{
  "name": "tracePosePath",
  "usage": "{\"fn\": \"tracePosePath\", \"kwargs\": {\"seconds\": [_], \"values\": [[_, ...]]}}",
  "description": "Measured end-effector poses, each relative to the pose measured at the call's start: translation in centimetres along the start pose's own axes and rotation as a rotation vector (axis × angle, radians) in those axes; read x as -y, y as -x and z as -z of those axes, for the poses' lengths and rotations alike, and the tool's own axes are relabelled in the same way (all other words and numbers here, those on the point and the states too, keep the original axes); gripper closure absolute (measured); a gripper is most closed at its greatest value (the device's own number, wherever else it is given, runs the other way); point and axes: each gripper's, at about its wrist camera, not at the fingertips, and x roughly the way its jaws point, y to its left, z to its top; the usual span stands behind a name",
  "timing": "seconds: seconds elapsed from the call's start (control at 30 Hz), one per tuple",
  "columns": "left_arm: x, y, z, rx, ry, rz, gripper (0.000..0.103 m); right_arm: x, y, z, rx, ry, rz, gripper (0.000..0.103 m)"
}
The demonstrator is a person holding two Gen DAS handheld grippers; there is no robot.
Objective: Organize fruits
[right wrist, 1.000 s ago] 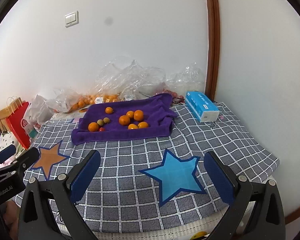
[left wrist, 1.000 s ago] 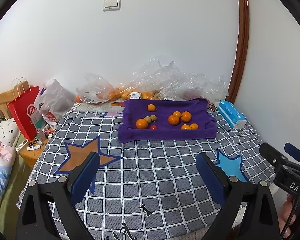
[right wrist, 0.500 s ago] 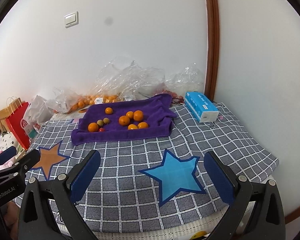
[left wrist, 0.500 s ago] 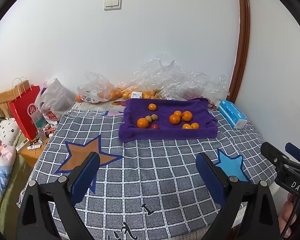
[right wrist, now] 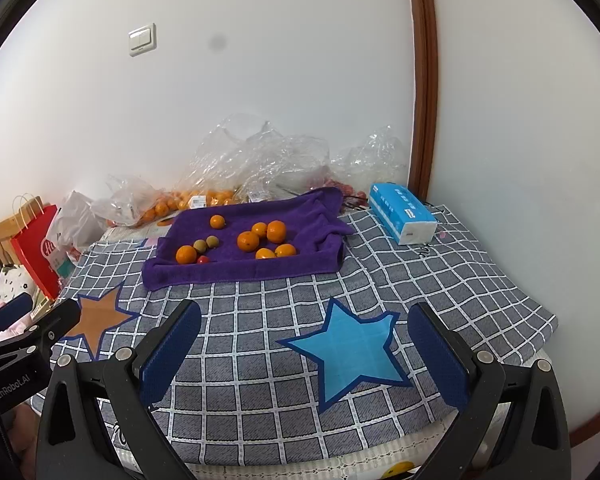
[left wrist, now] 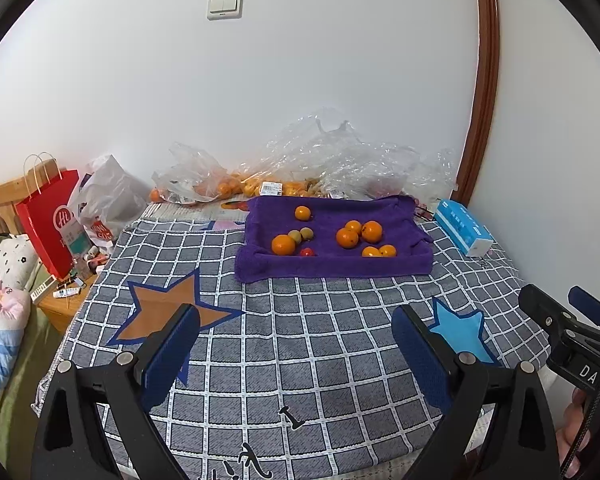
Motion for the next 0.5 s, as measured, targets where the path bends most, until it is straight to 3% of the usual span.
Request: {"fn": "tracePosePath", "kwargs": {"seconds": [0.5], "values": [[-0.22,0.01,0.0,0.0,0.004,-0.002,0.006,-0.02,0.05,0.1,0.004,-0.001,0.0,0.001]]}}
